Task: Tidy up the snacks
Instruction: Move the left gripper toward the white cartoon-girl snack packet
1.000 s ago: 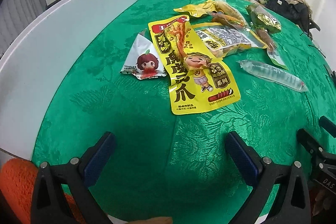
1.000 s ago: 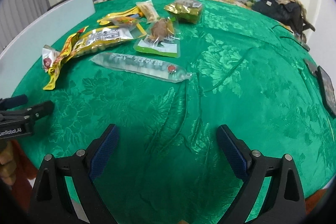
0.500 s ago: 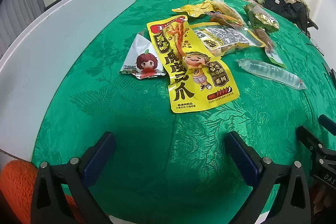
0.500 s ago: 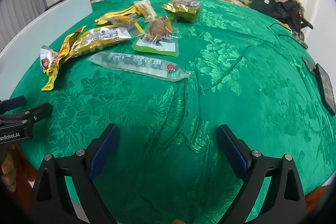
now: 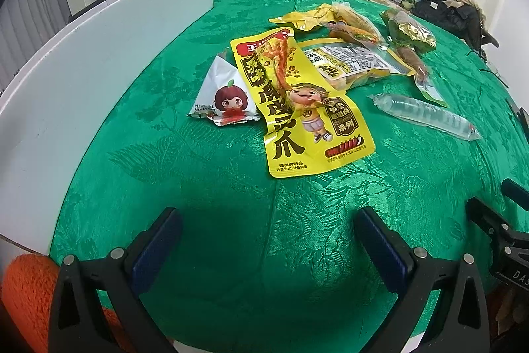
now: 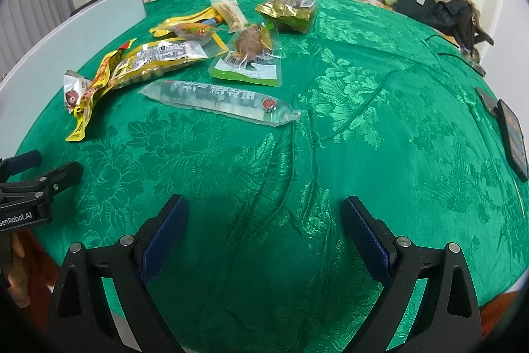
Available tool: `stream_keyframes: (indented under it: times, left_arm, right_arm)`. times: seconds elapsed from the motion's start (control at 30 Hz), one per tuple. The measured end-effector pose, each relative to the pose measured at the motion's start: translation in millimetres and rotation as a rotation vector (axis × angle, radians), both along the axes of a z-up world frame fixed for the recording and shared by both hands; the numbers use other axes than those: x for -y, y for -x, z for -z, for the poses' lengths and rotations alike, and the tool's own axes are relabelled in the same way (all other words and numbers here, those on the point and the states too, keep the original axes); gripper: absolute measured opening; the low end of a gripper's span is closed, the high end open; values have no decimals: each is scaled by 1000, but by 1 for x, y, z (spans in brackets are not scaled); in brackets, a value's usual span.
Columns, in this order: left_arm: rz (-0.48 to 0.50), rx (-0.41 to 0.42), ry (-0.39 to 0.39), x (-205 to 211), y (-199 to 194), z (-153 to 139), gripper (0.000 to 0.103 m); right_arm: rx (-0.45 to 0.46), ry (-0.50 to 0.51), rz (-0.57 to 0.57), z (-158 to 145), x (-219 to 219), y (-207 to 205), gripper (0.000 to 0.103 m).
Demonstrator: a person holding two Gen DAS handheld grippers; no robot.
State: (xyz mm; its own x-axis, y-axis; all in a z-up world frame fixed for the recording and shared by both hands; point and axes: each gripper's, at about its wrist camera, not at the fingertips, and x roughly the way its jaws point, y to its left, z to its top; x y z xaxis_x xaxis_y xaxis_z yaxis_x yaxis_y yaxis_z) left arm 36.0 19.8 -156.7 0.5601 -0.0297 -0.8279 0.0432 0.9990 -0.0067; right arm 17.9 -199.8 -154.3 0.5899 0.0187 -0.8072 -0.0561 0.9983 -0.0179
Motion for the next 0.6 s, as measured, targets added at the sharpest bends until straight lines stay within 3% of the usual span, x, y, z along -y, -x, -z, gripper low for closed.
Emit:
stream_keyframes:
  times: [0.6]
  left_arm:
    - [1,21,0,0,2,0,103]
  right_arm:
    - [17,0,-1,0,0,2,97]
